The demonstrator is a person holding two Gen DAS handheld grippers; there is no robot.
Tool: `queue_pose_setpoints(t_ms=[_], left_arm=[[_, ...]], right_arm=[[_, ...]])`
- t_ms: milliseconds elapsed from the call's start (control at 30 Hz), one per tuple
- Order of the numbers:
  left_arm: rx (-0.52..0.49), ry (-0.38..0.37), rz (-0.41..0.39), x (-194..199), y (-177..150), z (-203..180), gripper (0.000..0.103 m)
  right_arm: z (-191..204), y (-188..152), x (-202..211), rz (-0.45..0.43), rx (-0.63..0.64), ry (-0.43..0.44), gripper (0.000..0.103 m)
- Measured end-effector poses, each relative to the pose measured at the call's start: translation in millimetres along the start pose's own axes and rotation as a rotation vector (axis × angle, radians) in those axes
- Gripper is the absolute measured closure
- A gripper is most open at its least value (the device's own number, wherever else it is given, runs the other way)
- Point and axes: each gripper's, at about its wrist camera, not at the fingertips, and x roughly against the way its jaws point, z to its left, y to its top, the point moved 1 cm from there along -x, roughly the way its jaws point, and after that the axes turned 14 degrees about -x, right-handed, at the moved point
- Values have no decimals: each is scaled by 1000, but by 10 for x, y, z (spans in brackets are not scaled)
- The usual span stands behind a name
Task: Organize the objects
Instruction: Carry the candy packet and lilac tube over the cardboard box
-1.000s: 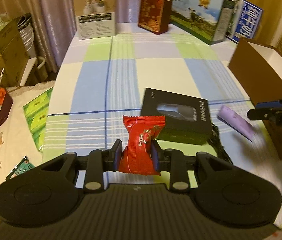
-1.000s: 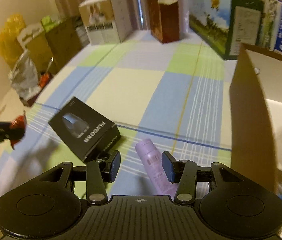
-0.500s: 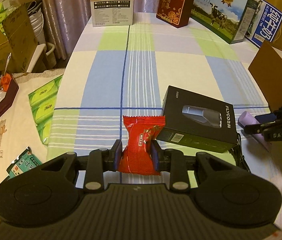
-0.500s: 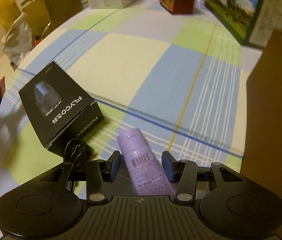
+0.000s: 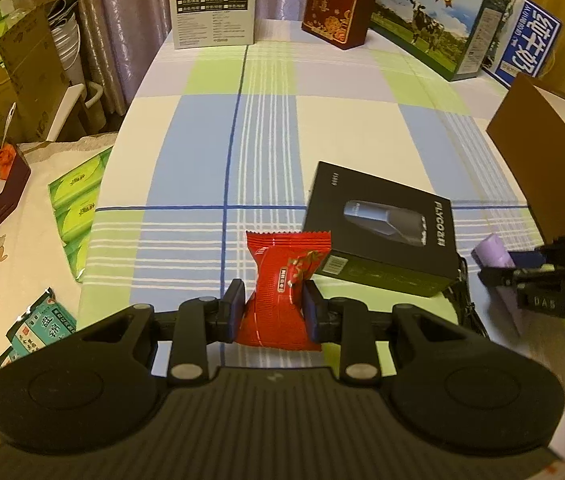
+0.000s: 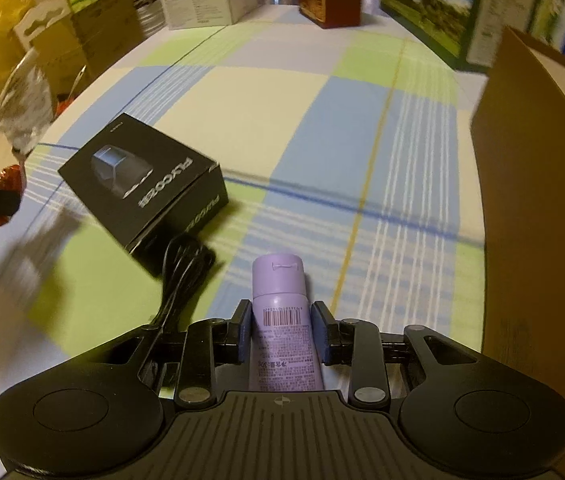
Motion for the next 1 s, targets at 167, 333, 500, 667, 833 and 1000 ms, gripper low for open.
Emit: queue_pose_setpoints(t_ms=[167,333,500,667,833,1000], left_arm=[[-16,-12,-7,54,-30,-86,77],[-38,-28,-17,118,-65,-207,77],[-64,-49,-32,198,-89,-363,77],[-90,-68,-41,262,-115,-526,77],[-108,-85,-44,321,-147,-680,77],[-123,-97,-44,371,-192,-823,77]], right_arm=[[-76,-191,174,8,-70,23,75],[-196,-382,372,-5,-146,59,75],[-288,-515,611,-41,-200,93,75],[-345,-609,833,-83,-238,114,75],[-396,-692,1037,-128,-258,132,75],[-448,-766,1196,-160,-273,149,75]])
